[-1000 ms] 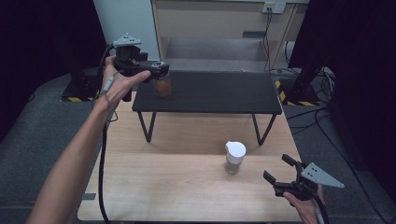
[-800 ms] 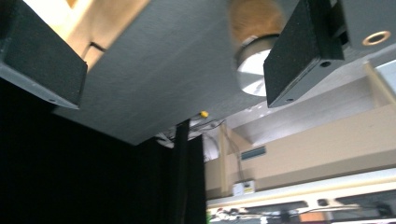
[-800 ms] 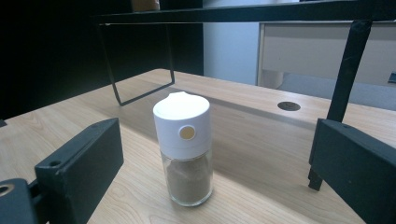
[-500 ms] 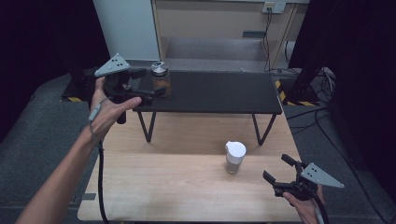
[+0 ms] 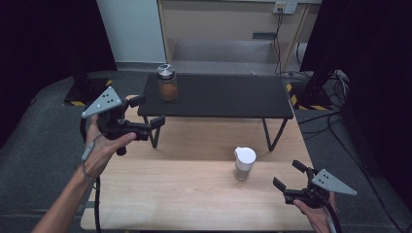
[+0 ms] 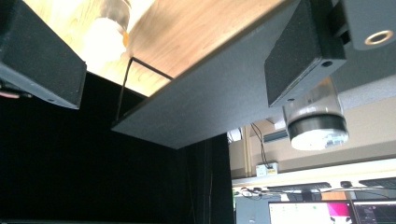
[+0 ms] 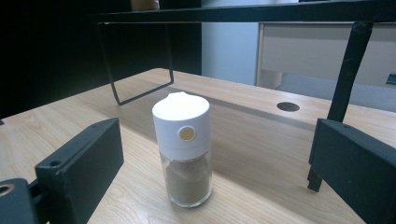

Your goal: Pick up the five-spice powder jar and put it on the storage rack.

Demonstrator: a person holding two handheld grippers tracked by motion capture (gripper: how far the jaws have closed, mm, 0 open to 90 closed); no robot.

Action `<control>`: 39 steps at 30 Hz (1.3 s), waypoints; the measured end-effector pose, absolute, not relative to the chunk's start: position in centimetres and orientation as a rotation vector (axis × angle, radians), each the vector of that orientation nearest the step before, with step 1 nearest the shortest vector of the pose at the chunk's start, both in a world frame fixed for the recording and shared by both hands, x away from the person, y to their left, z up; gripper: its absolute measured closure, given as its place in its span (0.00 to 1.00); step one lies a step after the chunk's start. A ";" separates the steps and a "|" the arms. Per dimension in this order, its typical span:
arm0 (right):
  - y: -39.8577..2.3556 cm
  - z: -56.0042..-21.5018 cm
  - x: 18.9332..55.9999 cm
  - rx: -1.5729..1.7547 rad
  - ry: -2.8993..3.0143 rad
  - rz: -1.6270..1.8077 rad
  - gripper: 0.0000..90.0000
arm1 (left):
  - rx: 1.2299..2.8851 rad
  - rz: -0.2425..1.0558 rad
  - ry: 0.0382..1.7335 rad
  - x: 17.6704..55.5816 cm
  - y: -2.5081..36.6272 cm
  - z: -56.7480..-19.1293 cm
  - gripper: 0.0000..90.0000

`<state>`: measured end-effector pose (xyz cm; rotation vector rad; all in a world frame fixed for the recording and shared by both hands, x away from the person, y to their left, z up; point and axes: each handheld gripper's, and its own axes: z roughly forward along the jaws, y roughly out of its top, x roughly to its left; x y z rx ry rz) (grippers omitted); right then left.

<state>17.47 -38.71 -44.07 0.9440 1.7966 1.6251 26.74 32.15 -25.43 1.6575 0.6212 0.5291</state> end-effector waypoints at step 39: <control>-38.6 -44.0 17.6 0.942 1.801 1.616 0.04 | 1.683 0.535 0.680 22.3 32.7 -38.4 0.05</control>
